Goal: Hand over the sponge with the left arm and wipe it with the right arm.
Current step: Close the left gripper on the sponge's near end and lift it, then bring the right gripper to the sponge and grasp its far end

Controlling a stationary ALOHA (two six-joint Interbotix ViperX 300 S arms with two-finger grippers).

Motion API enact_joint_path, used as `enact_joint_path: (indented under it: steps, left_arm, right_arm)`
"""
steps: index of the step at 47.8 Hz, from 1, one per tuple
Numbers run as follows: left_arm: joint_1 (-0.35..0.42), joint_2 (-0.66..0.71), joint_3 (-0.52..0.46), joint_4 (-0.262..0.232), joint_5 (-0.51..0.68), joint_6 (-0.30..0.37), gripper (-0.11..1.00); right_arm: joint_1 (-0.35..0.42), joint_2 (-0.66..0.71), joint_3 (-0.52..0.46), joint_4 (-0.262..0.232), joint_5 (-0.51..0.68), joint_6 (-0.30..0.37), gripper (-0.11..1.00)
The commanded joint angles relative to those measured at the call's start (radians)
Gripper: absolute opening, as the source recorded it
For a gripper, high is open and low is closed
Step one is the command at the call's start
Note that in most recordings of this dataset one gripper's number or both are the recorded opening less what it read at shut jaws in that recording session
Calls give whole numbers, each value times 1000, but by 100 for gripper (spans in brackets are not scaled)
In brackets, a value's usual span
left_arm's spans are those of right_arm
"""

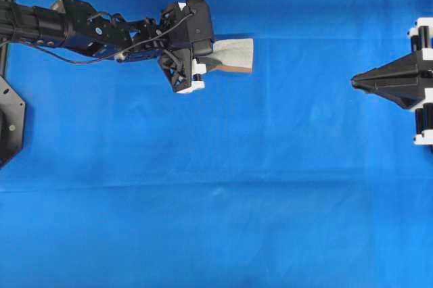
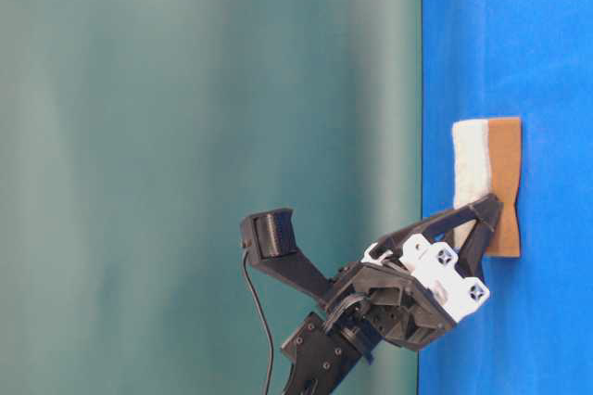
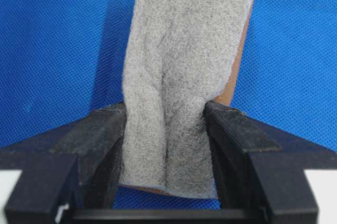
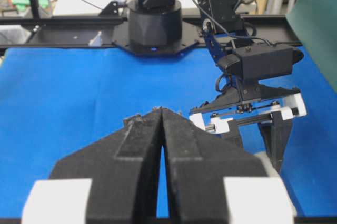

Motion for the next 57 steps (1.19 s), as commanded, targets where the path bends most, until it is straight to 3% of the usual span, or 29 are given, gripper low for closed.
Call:
enact_joint_path:
  steps: [1,27,48,57]
  left_arm:
    - [18,-25,-17,-3,14,3,42]
    - [-3,-334,-26,-2,295,-38,32]
    - [-241,-407,-44,-8,377,-135,32]
    - [-298,-403,-52,-8,377,-184,32]
  right_arm:
    - [-2,5,-17,3,-6,2,0]
    - [-2,5,-23,3,9,2,0]
    - [-2,9,-41,3,54,3,0]
    - [-2,25,-51,3,64,8,0]
